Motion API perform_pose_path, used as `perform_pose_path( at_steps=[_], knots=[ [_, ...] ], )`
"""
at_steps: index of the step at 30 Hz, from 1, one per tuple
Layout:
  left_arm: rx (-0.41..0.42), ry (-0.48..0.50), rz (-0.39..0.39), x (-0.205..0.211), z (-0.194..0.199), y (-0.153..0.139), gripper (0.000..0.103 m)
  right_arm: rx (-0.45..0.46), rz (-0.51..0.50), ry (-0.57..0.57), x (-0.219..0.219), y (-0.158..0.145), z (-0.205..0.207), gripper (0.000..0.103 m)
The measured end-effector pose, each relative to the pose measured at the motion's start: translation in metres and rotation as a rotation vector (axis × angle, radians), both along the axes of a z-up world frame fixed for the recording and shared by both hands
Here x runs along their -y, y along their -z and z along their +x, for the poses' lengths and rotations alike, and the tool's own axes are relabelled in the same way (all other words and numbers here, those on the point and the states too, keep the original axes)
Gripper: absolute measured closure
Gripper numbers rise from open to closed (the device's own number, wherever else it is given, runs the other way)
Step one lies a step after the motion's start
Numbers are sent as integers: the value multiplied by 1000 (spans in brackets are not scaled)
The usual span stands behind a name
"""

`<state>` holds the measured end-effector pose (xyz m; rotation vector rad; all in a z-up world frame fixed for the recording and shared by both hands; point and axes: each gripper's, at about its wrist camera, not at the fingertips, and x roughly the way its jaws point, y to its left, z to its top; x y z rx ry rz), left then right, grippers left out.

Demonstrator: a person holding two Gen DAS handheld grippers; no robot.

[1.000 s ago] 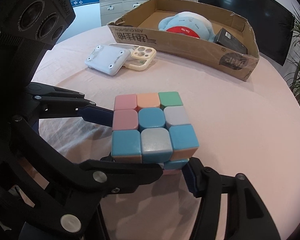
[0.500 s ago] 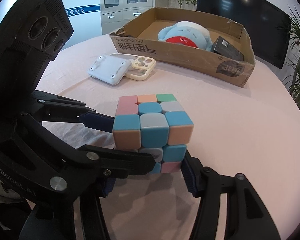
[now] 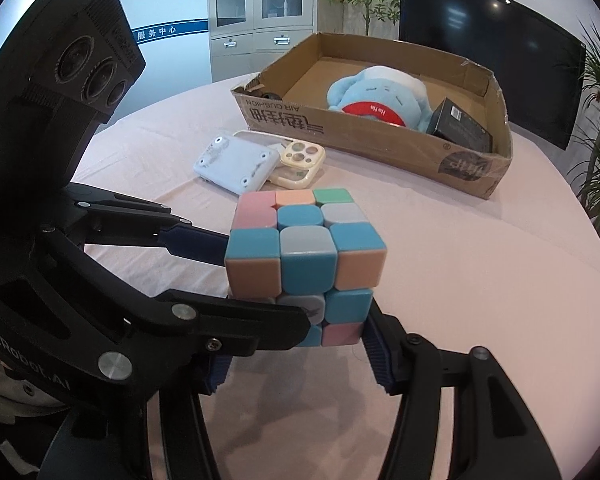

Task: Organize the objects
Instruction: 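Close both grippers on the Rubik's cube and lift it, then carry the Rubik's cube with both grippers over the cardboard box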

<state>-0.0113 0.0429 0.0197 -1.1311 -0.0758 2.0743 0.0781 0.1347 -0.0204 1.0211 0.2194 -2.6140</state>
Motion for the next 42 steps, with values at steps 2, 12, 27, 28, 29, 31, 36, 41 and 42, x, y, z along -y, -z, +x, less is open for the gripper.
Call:
perform_pose_path(
  at_steps=[2, 12, 27, 28, 29, 31, 36, 41, 42],
  knots=[
    [-11, -2, -6, 1, -2, -8, 40, -9, -5, -3, 0, -6, -2, 49],
    [-81, -18, -8, 6, -13, -44, 40, -75, -23, -4, 1, -35, -17, 49],
    [-141, -52, 2, 16, -72, -91, 40, -133, -40, -12, 2, -77, -78, 49],
    [-143, -56, 2, 17, -78, -94, 40, -138, -40, -14, 3, -80, -86, 49],
    [-144, -63, 3, 19, -86, -98, 40, -141, -40, -17, 4, -83, -92, 49],
    [-148, -74, 3, 23, -97, -104, 40, -145, -46, -23, 7, -89, -106, 49],
    [-164, -97, -20, 33, -129, -116, 40, -157, -40, -35, 17, -99, -140, 49],
    [-180, -125, -61, 43, -157, -123, 40, -177, -36, -49, 29, -104, -167, 49],
    [-183, -132, -65, 45, -162, -124, 40, -178, -41, -52, 31, -104, -173, 49]
  ],
)
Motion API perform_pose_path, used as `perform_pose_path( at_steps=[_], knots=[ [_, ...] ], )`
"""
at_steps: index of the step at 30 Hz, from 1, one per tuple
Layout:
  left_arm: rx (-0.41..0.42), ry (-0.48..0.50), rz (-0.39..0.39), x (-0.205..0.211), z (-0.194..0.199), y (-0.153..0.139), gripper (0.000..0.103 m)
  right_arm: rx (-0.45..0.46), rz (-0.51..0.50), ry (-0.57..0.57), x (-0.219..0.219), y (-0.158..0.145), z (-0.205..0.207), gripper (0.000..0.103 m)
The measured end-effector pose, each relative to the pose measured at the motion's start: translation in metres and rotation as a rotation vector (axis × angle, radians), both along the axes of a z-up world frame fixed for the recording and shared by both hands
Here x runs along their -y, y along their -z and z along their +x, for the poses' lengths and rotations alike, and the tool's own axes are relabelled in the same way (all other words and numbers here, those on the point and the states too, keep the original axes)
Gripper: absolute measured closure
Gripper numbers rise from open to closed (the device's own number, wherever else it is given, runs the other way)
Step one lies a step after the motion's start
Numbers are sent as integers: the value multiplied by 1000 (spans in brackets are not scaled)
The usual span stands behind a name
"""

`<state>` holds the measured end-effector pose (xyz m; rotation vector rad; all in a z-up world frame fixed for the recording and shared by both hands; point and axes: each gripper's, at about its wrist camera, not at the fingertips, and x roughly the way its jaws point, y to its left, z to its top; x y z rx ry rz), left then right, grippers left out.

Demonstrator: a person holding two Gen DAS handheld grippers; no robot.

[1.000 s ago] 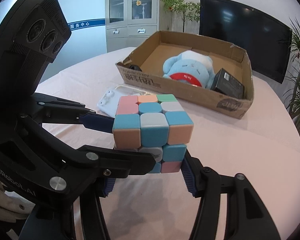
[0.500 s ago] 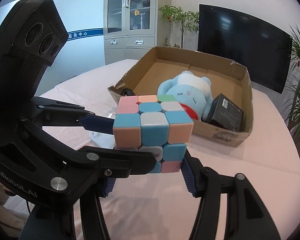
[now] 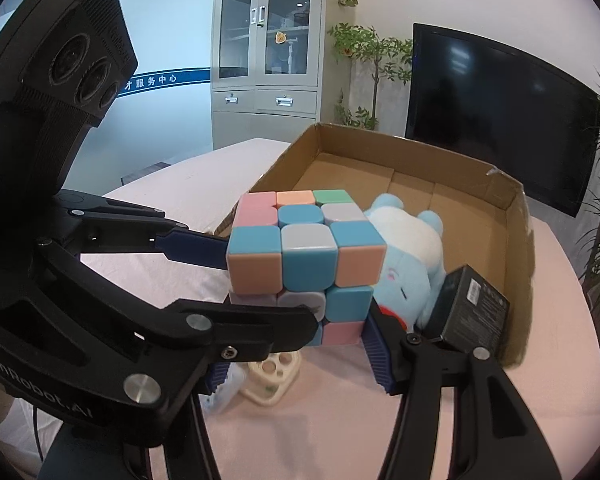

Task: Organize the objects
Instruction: 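Carry the Rubik's cube with both grippers over the cardboard box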

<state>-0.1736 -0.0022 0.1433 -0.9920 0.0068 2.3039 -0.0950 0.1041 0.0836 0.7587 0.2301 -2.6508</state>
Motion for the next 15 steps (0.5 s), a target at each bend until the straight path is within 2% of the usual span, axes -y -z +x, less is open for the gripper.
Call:
perform_pose_path(
  at_steps=[8, 15],
  knots=[
    [-19, -64, -73, 12, -39, 4, 40, -2, 0, -24, 17, 4, -46, 49],
    [30, -90, -46, 30, -92, 31, 40, 46, 2, -39, 26, 22, -96, 49]
  ],
)
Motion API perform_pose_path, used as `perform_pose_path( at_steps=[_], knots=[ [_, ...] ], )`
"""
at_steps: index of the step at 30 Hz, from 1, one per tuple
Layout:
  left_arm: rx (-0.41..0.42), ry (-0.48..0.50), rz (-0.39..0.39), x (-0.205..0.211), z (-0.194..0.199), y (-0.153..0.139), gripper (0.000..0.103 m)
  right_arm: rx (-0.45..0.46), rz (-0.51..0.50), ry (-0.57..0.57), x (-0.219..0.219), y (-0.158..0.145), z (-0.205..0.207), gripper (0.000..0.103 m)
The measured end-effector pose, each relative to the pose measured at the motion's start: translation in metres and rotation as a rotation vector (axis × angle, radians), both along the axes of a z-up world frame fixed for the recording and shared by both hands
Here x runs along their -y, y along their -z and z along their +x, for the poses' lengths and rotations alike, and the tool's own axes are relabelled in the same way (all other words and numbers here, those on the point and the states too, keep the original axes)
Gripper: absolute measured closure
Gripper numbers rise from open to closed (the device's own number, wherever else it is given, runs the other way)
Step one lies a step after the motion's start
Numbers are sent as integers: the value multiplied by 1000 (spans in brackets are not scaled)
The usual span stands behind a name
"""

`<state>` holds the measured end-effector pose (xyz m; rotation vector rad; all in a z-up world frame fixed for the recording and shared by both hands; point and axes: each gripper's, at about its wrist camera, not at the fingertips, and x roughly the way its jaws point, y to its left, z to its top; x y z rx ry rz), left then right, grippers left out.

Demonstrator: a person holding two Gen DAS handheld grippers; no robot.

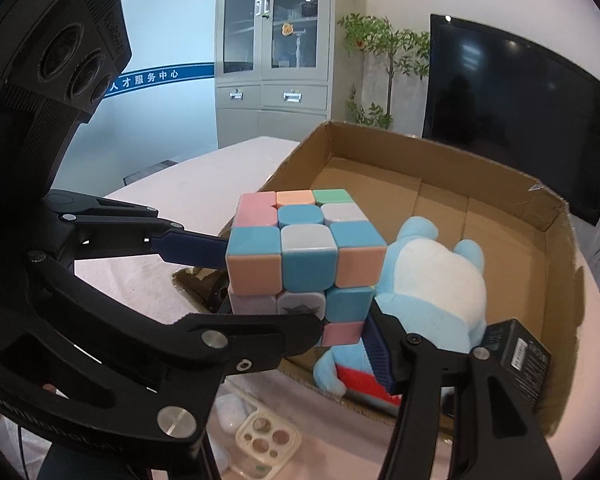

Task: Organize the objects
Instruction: 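Carry the Rubik's cube with both grippers over the cardboard box, then lower the cube into the box and open both grippers, then move both grippers to the white plastic case on the table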

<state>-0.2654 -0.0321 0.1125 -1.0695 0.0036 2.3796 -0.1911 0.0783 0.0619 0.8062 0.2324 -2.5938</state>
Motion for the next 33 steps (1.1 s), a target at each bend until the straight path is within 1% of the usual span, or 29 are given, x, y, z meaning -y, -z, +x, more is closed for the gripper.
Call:
perform_pose_path(
  at_steps=[2, 5, 7, 9, 10, 11, 12, 13, 14, 15, 16, 17, 18, 20, 22, 23, 24, 25, 27, 28, 29, 30, 31, 32, 33],
  knots=[
    [27, -7, 9, 5, -14, 14, 41, 25, 9, -2, 5, 11, -14, 49],
    [91, -31, 35, 14, -34, 41, 42, 74, 22, 0, 11, 30, -32, 49],
    [155, -79, 30, 17, -43, 56, 42, 115, 34, 3, 16, 43, -43, 49],
    [192, -132, 12, 18, -44, 64, 42, 144, 67, -3, 21, 51, -47, 49],
    [182, -138, 6, 18, -42, 63, 42, 144, 86, 1, 22, 53, -45, 49],
    [163, -142, 0, 17, -38, 60, 42, 134, 106, 16, 22, 53, -41, 44],
    [139, -151, -10, 18, -33, 53, 41, 121, 125, 29, 22, 50, -38, 37],
    [125, -161, -15, 19, -29, 47, 34, 102, 136, 37, 20, 46, -33, 35],
    [107, -182, -18, 22, -22, 38, 28, 86, 146, 49, 17, 40, -26, 30],
    [91, -204, -24, 26, -15, 32, 13, 77, 156, 60, 15, 35, -21, 27],
    [78, -238, -44, 31, -7, 28, 1, 71, 163, 68, 10, 30, -12, 27],
    [57, -287, -59, 40, 5, 24, 0, 68, 157, 71, 4, 27, -3, 26],
    [42, -306, -50, 47, 19, 22, 0, 73, 136, 70, -2, 25, 7, 25],
    [59, -317, -13, 63, 38, 29, 0, 132, 60, 55, -18, 27, 26, 25],
    [116, -334, 34, 76, 56, 49, 0, 213, -25, 31, -28, 38, 43, 25],
    [148, -343, 59, 82, 64, 63, 0, 249, -63, 21, -29, 44, 47, 25],
    [180, -351, 69, 83, 68, 76, 0, 287, -102, 8, -30, 52, 55, 25],
    [223, -366, 68, 84, 72, 91, 0, 307, -123, 7, -30, 57, 59, 25],
    [303, -421, 58, 85, 83, 118, 2, 342, -145, 0, -22, 71, 69, 25],
    [320, -434, 76, 86, 86, 125, 6, 359, -147, -4, -17, 78, 73, 27],
    [337, -436, 103, 87, 90, 133, 8, 375, -162, -16, -13, 85, 77, 32],
    [350, -428, 129, 85, 93, 140, 16, 391, -174, -21, -8, 90, 79, 38],
    [321, -427, 126, 83, 97, 140, 19, 413, -190, -18, -5, 96, 80, 41],
    [302, -416, 122, 80, 99, 138, 23, 430, -209, -7, -4, 102, 79, 46],
    [305, -388, 136, 76, 101, 138, 36, 397, -225, 3, -5, 102, 82, 52]
  ],
)
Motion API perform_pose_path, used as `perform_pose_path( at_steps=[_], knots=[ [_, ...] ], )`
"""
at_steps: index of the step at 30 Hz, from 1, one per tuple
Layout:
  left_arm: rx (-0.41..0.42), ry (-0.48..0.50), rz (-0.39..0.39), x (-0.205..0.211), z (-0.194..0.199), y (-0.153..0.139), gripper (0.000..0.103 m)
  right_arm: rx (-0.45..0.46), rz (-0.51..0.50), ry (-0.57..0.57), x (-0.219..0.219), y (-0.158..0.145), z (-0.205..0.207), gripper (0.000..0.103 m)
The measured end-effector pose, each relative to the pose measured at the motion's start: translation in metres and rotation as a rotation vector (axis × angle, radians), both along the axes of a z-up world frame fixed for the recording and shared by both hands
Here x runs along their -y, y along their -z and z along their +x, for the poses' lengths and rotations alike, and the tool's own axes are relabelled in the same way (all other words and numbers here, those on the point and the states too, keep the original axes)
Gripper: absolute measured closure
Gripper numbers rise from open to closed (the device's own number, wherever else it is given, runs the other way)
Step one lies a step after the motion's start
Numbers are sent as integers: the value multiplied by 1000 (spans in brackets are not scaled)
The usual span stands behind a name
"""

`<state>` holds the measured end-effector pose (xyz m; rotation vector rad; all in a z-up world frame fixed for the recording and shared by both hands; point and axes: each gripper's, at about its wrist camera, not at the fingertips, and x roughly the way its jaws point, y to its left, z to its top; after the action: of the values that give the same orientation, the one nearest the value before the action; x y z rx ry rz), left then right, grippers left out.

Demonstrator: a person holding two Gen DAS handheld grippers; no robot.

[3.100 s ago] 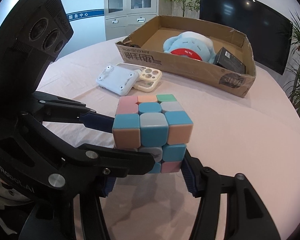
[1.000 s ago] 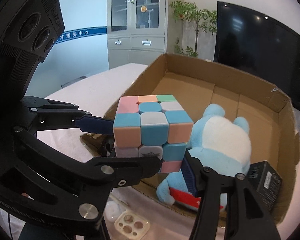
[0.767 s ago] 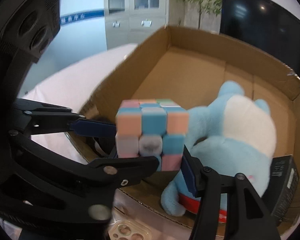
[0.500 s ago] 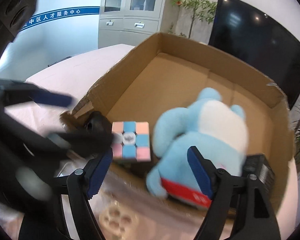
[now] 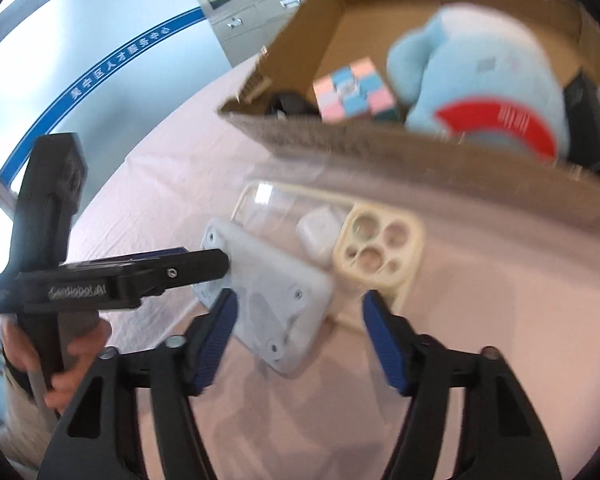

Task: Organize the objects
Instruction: 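Move both grippers to the white plastic case on the table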

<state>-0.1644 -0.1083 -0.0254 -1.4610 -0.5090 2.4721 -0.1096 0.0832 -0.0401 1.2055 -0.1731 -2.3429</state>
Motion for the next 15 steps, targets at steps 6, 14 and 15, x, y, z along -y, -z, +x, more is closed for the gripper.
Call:
perform_pose_path(
  at_steps=[6, 14, 15],
  knots=[
    [-10, 97, -42, -26, 26, -8, 57, 42, -16, -1, -10, 5, 11, 72],
    [-27, 282, -26, -81, 122, -8, 56, 70, -48, -2, -69, 7, 86, 72],
    [-18, 295, 9, -81, 132, -8, 54, 76, -62, 0, -79, 9, 97, 70]
  ],
)
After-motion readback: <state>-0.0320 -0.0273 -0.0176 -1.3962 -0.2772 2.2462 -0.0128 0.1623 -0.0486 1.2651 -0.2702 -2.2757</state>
